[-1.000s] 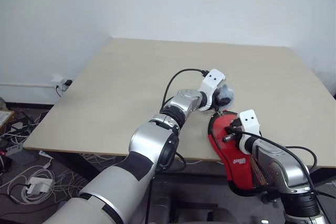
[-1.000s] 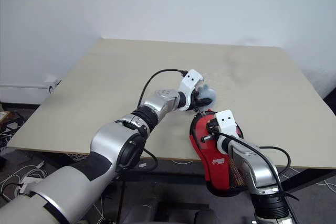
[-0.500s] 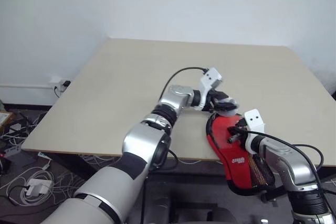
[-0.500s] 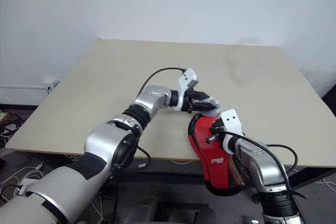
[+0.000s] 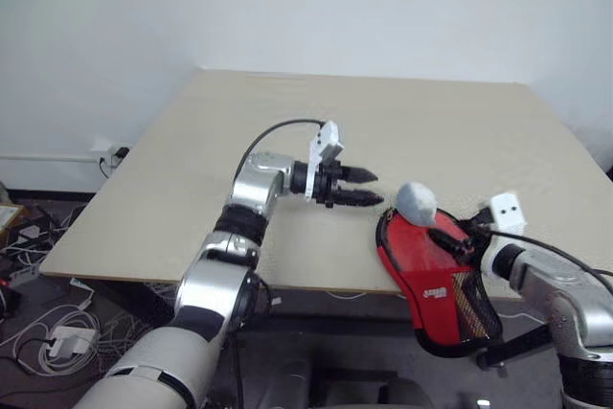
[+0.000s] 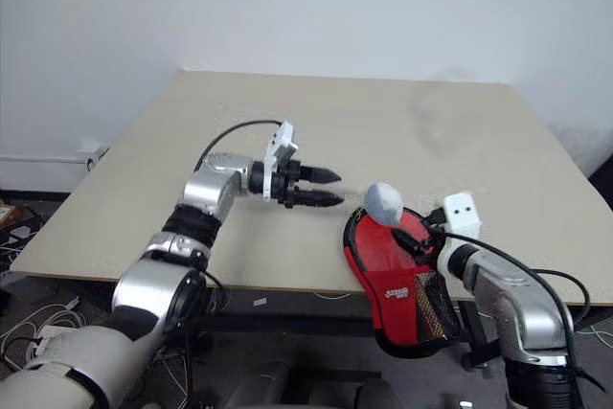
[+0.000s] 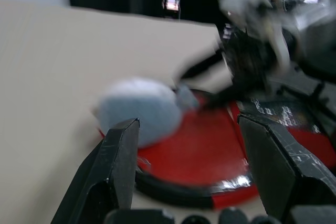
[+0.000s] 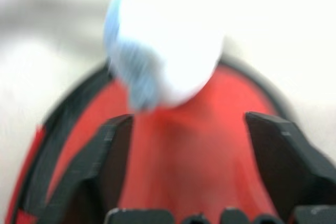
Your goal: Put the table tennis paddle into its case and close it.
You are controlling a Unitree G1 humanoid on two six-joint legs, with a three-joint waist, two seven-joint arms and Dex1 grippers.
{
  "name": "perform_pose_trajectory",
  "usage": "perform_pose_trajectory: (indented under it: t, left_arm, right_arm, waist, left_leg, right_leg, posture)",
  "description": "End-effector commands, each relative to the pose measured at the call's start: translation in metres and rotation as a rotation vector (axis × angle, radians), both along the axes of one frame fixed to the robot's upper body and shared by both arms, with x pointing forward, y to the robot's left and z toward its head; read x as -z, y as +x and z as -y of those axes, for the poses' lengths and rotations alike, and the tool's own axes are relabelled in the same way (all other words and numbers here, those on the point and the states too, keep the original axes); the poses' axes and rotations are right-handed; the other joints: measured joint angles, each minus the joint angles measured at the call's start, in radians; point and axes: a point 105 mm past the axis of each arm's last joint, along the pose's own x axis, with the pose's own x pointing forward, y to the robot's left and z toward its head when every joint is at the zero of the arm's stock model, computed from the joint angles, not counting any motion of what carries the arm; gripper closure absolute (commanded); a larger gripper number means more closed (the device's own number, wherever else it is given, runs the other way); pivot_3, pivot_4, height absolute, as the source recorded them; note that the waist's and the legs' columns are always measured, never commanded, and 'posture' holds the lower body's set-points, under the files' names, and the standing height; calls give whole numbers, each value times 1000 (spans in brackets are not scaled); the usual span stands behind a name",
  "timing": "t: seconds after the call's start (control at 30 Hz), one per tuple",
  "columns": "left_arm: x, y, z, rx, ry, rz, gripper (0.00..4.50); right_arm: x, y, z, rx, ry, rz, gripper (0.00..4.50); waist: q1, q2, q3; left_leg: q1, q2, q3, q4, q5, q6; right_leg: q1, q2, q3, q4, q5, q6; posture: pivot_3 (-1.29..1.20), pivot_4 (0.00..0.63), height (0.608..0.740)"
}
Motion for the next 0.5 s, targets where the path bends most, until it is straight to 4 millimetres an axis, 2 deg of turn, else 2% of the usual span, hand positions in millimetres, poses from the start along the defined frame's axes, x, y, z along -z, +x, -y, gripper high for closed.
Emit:
perform_pose_trajectory:
  t: [0.03,0.1,0.17,0.33,0.5]
  left_arm:
    - [-7,-17,16,57,14,78,1359]
    - [4,-28,28,55,22,61,1359]
    - [11,-33,41,29,23,52,1359]
    - [23,-40,66,-10,37,47,1359]
    - [43,-35,79,-71,109,72,1359]
  right_arm:
    - [-30,10,13,67,68,98,767]
    - [-41,19,16,101,133,122,767]
    - [-45,25,9,90,177,114,767]
    - [-37,33,-17,32,178,63,767]
    - [-29,40,-24,35,170,28,767]
  waist:
    - [-1,0,0]
    - [-1,0,0]
    - [0,2,0]
    - [0,2,0]
    - [-1,4,-1]
  left_leg:
    - [0,0,0,0,0,0]
    - [0,0,0,0,0,0]
    - [0,0,0,0,0,0]
    - [0,-2,1,0,-1,3]
    - [0,-4,1,0,-1,3]
  right_leg:
    - [0,0,0,0,0,0]
    - [0,0,1,0,0,0]
    - [0,0,1,0,0,0]
    - [0,0,1,0,0,0]
    - [-1,0,1,0,0,0]
  posture:
    - [0,0,715]
    - [0,0,715]
    - [0,0,715]
    - [0,0,715]
    - [0,0,715]
